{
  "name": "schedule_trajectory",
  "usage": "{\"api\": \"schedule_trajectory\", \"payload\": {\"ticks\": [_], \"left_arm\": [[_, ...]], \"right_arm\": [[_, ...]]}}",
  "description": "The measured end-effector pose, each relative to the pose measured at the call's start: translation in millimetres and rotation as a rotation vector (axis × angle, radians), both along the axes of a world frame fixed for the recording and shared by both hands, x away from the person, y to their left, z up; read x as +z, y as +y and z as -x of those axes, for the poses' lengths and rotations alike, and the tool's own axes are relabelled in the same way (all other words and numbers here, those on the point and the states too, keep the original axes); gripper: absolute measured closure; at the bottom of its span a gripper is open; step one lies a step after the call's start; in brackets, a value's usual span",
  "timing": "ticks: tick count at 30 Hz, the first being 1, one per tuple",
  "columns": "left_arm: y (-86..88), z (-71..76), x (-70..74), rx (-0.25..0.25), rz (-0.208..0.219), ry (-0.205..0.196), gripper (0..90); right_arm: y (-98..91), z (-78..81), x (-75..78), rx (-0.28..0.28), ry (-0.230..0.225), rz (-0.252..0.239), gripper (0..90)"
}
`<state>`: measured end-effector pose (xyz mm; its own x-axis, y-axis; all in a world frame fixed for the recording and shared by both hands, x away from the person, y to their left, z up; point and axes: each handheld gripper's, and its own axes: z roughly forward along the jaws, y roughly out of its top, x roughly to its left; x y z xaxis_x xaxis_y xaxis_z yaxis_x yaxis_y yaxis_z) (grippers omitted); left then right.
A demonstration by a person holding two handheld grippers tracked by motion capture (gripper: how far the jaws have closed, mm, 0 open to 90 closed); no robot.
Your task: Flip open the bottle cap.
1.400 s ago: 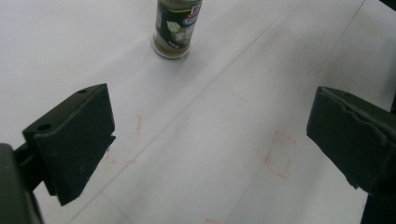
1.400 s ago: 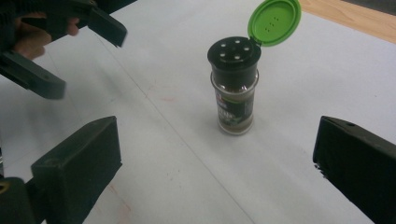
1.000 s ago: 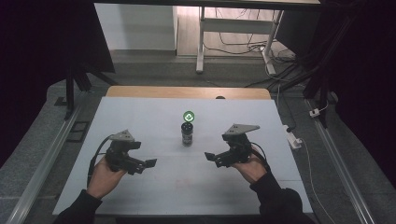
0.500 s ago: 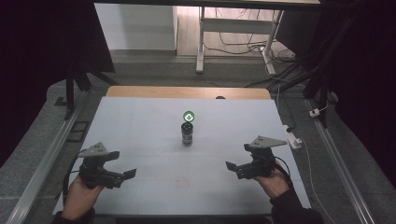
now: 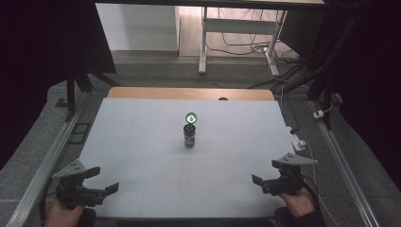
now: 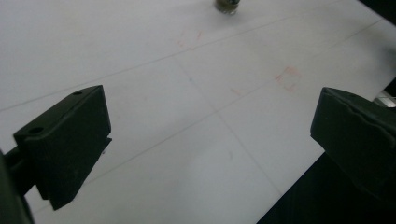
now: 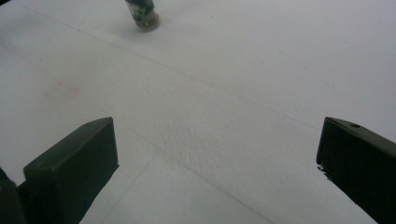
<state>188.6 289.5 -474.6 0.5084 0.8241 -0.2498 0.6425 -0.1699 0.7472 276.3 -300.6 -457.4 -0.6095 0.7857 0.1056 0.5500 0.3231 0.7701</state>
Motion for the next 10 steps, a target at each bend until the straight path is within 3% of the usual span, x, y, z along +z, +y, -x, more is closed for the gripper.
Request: {"api": "schedule_trajectory", "payload": {"ticks": [5, 10], "left_arm": [[0.7, 7.3, -2.3, 0.067, -0.104, 0.010, 0.0], [2.2, 5.6, -3.0, 0.074, -0.090, 0.027, 0.0]], "right_arm": [[-6.8, 6.8, -0.9, -0.018, 0.019, 0.014, 0.0], [-7.5, 7.8, -1.6, -0.030, 0.036, 0.026, 0.0]]}}
